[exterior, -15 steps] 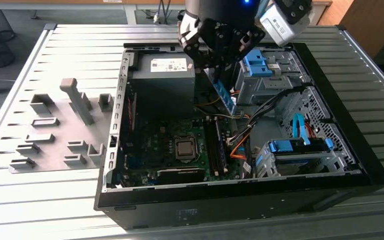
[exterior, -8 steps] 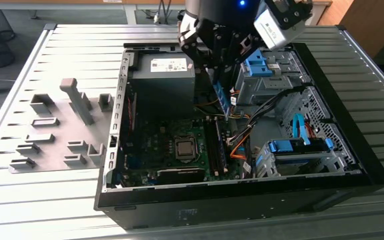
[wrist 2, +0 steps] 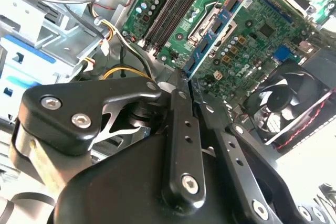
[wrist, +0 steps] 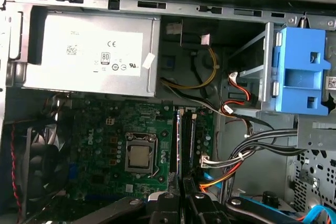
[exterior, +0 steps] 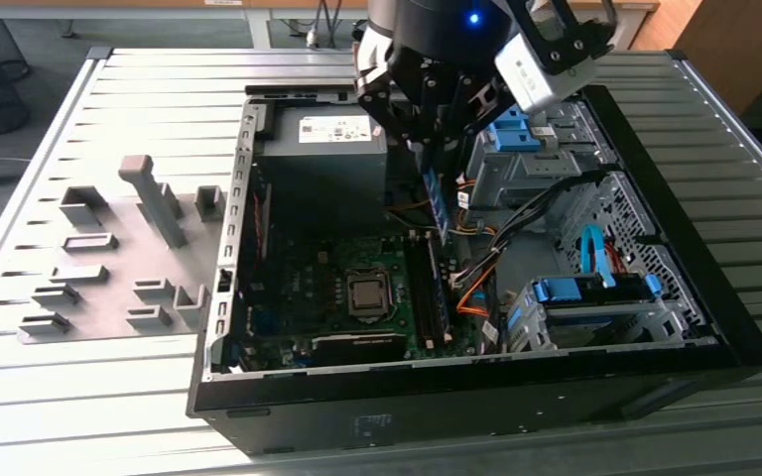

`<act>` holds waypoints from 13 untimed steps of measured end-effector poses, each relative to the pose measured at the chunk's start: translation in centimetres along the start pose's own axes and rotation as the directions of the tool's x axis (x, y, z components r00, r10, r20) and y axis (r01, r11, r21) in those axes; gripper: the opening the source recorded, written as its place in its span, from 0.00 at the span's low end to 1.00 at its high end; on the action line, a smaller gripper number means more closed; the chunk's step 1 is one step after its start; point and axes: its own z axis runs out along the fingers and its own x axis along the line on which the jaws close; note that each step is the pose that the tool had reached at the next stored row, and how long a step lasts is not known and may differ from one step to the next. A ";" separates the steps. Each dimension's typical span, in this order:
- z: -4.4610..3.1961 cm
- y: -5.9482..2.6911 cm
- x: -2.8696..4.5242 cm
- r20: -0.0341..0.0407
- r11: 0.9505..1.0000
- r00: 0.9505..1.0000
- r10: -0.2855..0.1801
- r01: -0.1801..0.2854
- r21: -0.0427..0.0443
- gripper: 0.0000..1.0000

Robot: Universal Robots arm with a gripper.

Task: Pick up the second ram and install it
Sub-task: 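Insert the second ram into the second slot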

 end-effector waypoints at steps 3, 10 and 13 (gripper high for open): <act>0.45 -0.01 -0.06 -0.001 1.000 1.000 0.003 -0.003 0.000 0.14; 1.61 -0.04 -0.10 -0.001 1.000 1.000 0.025 -0.025 0.000 0.14; 2.04 -0.05 -0.10 0.000 0.998 0.998 0.062 -0.062 0.001 0.14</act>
